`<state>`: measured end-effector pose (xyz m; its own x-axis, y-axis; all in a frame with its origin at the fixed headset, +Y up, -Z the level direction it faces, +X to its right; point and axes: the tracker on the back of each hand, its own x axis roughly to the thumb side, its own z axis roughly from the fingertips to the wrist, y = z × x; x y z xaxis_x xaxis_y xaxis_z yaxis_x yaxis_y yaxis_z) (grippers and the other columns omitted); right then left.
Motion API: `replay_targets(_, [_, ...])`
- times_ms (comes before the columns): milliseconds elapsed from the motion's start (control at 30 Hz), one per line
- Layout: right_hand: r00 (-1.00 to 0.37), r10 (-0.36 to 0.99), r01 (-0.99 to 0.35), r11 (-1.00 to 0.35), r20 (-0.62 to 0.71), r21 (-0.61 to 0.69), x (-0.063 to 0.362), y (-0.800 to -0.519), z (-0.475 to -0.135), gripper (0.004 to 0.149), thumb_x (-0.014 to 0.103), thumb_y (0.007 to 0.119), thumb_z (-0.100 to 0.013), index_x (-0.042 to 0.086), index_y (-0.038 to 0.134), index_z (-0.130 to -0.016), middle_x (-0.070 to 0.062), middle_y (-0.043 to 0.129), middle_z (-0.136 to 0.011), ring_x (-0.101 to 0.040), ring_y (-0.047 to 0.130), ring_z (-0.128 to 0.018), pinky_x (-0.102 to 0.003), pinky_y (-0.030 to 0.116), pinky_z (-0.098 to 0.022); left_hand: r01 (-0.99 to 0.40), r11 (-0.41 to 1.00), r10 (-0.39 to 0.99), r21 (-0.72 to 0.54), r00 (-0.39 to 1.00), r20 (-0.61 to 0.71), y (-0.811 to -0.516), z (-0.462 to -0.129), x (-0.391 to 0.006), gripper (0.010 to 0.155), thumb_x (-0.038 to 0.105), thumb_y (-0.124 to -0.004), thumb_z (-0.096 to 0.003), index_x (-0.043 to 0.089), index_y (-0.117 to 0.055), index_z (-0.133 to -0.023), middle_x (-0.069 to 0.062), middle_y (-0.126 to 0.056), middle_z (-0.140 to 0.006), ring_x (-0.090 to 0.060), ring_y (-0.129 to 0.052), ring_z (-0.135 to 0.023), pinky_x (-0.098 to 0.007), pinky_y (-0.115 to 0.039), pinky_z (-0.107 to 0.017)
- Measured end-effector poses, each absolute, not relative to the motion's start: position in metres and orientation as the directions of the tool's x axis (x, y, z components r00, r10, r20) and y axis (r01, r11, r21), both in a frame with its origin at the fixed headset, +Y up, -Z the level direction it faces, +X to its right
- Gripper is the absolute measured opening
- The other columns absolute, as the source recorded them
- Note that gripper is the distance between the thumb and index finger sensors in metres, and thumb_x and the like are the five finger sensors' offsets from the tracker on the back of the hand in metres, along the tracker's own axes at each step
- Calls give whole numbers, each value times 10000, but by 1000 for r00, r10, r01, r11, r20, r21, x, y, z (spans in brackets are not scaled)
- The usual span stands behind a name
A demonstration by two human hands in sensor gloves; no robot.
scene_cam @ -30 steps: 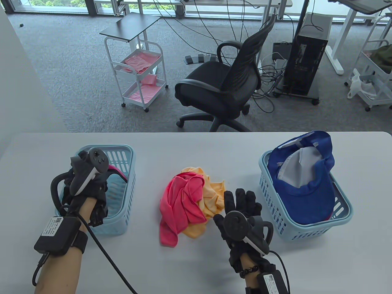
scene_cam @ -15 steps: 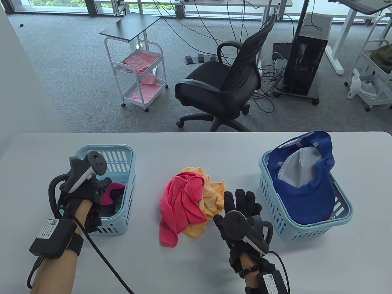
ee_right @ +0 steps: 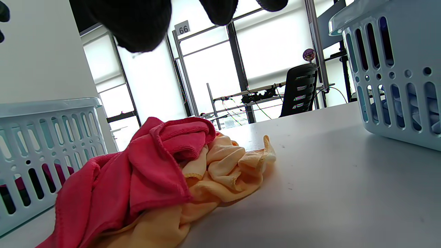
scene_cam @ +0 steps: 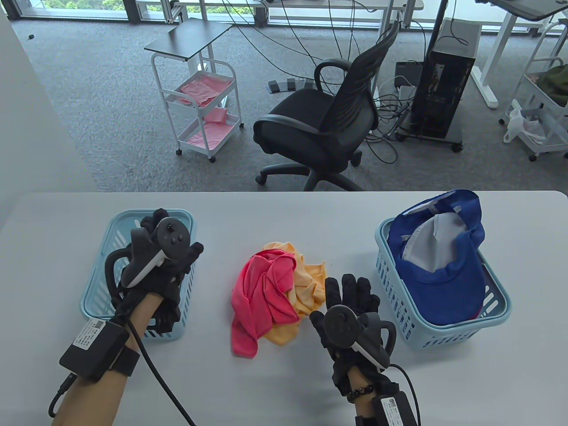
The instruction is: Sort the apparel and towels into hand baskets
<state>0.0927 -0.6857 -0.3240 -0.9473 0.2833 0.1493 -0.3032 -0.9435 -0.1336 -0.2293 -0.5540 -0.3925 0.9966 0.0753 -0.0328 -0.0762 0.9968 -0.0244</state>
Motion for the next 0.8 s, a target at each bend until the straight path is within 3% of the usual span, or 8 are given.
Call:
replay_targets(200, [-947, 286, -305, -942, 145, -137, 94, -686, -323, 775, 449, 737, -536, 62, 399, -1116, -330, 262, -1123, -622, 237, -983, -768, 320, -679, -105, 994, 106, -19, 988, 108, -559, -382, -168, 988, 635, -621, -547, 29, -149, -1169, -379, -314, -1186, -611, -553, -1070, -683, -557, -752])
replay_targets(433, [-947, 289, -308, -941, 141, -141, 95, -685, -322, 774, 449, 738, -536, 62, 400, -1115, -328, 261, -1123, -623, 237, -981, -768, 320, -679, -93, 989, 112, -117, 978, 175, -608, -389, -110, 975, 626, -649, -543, 99, -114, -1166, -386, -256, -1182, -641, -549, -1056, -695, -572, -742])
replay_targets(800, [-945, 298, -315, -940, 132, -132, 97, -687, -321, 776, 451, 737, -536, 61, 400, -1116, -330, 260, -1122, -624, 234, -980, -769, 321, -678, -45, 966, 86, -253, 985, 152, -682, -418, -95, 933, 614, -670, -534, 216, -103, -1158, -343, -184, -1194, -703, -505, -1039, -763, -594, -702])
